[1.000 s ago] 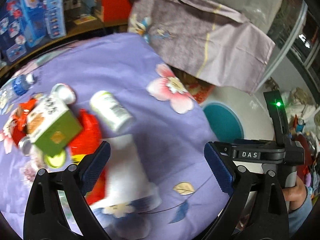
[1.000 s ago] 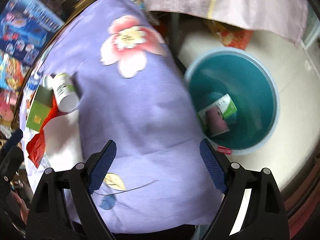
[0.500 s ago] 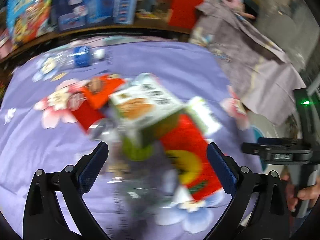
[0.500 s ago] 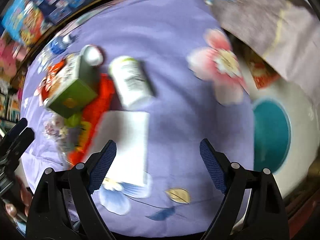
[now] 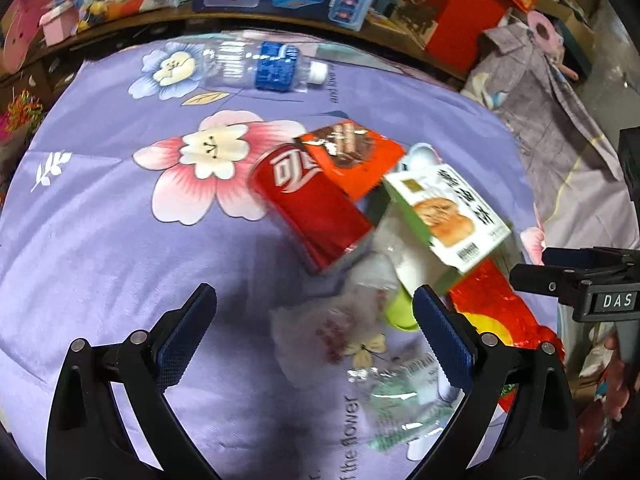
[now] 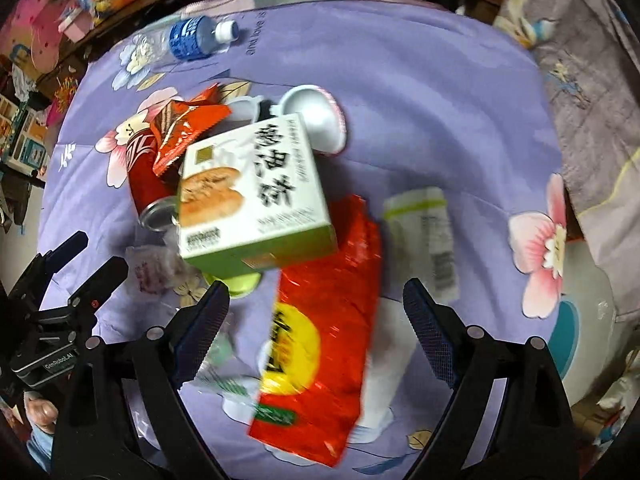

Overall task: Collect trash
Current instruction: 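Grasp the green bread box with the right tool while the left tool grasps the red cola can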

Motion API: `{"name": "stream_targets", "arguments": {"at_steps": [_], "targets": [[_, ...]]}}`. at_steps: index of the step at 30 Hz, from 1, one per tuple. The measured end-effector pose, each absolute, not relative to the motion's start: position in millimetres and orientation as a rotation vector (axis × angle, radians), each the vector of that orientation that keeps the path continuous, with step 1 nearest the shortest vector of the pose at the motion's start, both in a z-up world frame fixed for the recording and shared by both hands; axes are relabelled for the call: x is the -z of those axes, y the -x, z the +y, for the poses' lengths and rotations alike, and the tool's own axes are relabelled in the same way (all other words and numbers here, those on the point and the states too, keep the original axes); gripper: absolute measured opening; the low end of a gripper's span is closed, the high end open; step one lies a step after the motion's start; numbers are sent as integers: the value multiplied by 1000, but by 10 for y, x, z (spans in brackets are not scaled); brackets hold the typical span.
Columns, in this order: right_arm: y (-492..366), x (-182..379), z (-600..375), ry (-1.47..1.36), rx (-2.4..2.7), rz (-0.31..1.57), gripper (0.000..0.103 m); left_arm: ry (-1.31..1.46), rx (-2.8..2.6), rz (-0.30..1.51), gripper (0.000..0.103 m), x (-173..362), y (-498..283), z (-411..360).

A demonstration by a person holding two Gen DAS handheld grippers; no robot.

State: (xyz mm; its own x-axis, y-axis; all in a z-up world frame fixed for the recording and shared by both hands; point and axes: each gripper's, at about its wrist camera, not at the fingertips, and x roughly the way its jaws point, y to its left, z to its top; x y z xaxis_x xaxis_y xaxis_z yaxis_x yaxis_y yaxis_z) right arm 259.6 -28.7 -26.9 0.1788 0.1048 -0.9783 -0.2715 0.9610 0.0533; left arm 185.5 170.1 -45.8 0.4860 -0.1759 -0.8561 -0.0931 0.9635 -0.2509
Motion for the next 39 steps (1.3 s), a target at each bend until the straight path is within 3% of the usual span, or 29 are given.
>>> {"name": "stream_targets", "arguments": {"at_steps": [15,24,25,27,29,32,36,39], "targets": [[-2466,634,141,154,-157,1317,88,363,43,1114,98,746,-1801,2039],[-2539,453,-404,100,-22,1177,86,339,79,1118,98,771,-1873,1905],[-2553,419,-475,83,-10,1158,84,337,82,1116,98,767,-1898,1885],[-2577,407,-538,60,-5,1149,65,336,87,1109,98,750,-1946,1832],[-2613,449,-539,53,-17,1158,54,345,83,1098,98,724,-2009,1783],[-2723,574,-495,45,-51,1178,49,359,53,1085,98,697,-2132,1726],[-2693,620,-469,56,-73,1159,14,364,-2,1070,98,682,-2317,1646],[-2665,521,-516,57,-91,1130,7,337,-42,1068,98,718,-2443,1576]]}}
